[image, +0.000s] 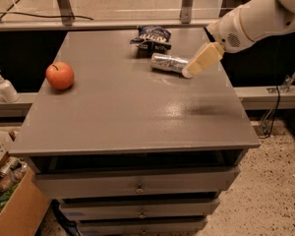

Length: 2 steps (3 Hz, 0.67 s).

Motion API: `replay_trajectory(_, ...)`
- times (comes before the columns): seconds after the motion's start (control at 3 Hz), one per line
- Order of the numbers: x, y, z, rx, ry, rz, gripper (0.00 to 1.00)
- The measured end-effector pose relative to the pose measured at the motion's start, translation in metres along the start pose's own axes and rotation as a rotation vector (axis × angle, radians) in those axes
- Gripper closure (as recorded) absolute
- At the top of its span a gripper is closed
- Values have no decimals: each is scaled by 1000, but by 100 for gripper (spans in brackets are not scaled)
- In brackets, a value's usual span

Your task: Pick blue chip bag

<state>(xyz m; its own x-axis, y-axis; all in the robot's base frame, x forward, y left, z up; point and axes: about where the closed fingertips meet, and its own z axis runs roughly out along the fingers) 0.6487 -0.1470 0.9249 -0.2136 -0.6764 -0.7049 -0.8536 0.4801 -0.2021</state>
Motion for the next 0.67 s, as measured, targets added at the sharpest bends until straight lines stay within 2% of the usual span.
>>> replay_trajectory(0.67,-15,-51,61,18,-91,108,0)
